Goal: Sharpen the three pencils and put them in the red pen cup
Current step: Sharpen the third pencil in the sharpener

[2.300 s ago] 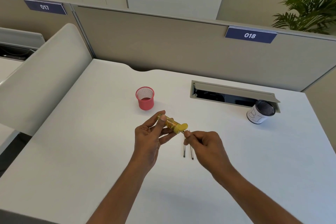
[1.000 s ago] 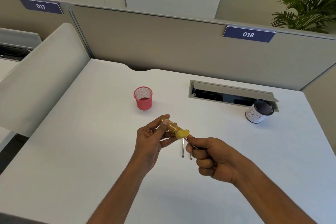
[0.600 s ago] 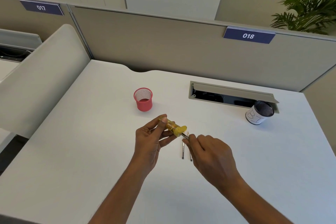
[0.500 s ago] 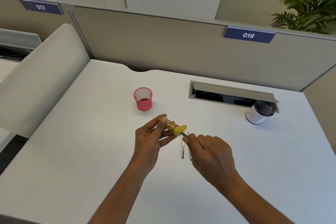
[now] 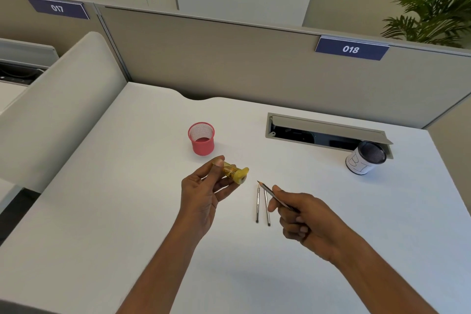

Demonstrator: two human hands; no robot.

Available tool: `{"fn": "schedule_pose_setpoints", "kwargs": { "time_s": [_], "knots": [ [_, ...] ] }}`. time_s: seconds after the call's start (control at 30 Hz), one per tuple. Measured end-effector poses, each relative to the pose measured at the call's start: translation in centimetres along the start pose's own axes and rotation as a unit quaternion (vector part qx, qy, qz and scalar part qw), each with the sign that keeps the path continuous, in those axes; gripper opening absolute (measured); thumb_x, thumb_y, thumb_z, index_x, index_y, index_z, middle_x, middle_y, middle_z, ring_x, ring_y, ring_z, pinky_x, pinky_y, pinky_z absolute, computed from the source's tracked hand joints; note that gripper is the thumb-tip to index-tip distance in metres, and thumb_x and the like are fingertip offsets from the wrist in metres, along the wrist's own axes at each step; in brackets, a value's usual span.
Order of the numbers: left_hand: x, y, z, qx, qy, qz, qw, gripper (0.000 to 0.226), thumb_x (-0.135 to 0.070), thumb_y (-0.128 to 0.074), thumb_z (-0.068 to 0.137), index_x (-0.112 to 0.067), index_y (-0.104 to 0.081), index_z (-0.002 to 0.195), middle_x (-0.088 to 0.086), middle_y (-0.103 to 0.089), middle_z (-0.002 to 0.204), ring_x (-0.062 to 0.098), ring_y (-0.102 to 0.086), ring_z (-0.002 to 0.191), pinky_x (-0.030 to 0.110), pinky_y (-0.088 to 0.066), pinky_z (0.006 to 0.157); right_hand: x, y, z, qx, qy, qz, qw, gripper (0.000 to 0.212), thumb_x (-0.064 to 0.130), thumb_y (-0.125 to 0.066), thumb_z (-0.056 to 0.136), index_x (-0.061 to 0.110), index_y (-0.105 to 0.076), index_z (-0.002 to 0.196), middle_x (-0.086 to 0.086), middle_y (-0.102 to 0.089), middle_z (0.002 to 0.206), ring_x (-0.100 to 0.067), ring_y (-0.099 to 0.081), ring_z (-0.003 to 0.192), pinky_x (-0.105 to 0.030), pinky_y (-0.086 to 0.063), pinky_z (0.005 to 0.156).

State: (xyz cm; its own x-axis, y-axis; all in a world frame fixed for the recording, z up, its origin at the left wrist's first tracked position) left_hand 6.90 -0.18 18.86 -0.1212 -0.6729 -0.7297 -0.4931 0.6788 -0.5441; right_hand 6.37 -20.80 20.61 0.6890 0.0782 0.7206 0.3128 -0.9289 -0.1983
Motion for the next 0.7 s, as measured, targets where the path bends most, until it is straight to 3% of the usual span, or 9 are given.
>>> {"fn": "schedule_pose_setpoints", "kwargs": {
  "time_s": [0.17, 0.33, 0.5, 0.7],
  "knots": [
    [0.0, 0.0, 0.0, -0.011, 0.004, -0.011, 1.0, 0.02, -0.008, -0.063, 0.098, 0.002, -0.071, 0.114, 0.022, -0.079, 0.098, 0.037, -0.079, 0.088, 0.038, -0.065, 0.07, 0.1, 0.2, -0.3, 0.008, 0.036, -0.001, 0.999, 0.041, 0.04, -0.057, 0.1, 0.006, -0.074, 0.085, -0.003, -0.021, 0.058, -0.018, -0.014, 0.057, -0.029, -0.02, 0.055],
    [0.2, -0.2, 0.0, -0.011, 0.008, -0.015, 1.0, 0.019, -0.007, -0.062, 0.099, 0.001, -0.072, 0.113, 0.023, -0.078, 0.099, 0.036, -0.079, 0.087, 0.038, -0.065, 0.07, 0.8, 0.5, -0.3, 0.002, 0.102, -0.03, 0.994, 0.04, 0.039, -0.057, 0.098, 0.004, -0.076, 0.092, -0.004, -0.028, 0.06, -0.018, -0.021, 0.056, -0.037, -0.016, 0.063],
    [0.5, -0.4, -0.2, -0.012, 0.013, -0.017, 1.0, 0.018, -0.007, -0.061, 0.099, -0.001, -0.073, 0.112, 0.023, -0.078, 0.102, 0.036, -0.079, 0.089, 0.039, -0.065, 0.071, 1.5, 0.3, -0.6, -0.009, 0.165, -0.056, 0.985, 0.026, 0.027, -0.058, 0.098, 0.01, -0.078, 0.104, -0.006, -0.042, 0.066, -0.015, -0.032, 0.057, -0.028, -0.024, 0.057],
    [0.7, -0.5, -0.2, -0.009, 0.025, -0.025, 0.999, 0.018, -0.008, -0.062, 0.1, -0.001, -0.072, 0.114, 0.026, -0.076, 0.109, 0.037, -0.078, 0.094, 0.039, -0.065, 0.072, 1.6, 0.5, -0.2, -0.035, 0.19, -0.053, 0.98, 0.022, 0.016, -0.056, 0.102, 0.013, -0.077, 0.104, -0.007, -0.055, 0.073, -0.018, -0.043, 0.06, -0.025, -0.033, 0.056]
  ]
}}
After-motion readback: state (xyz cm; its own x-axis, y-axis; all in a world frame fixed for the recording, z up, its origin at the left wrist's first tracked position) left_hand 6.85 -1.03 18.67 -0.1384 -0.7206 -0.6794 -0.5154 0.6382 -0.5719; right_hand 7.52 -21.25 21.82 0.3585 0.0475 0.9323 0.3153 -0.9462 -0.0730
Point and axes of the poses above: each hand's wrist, its own z-axis towards the middle knuckle, its own y-axis out of the back of the hand, x = y × z, the point moved 8 cm from there along z, towards the middle knuckle
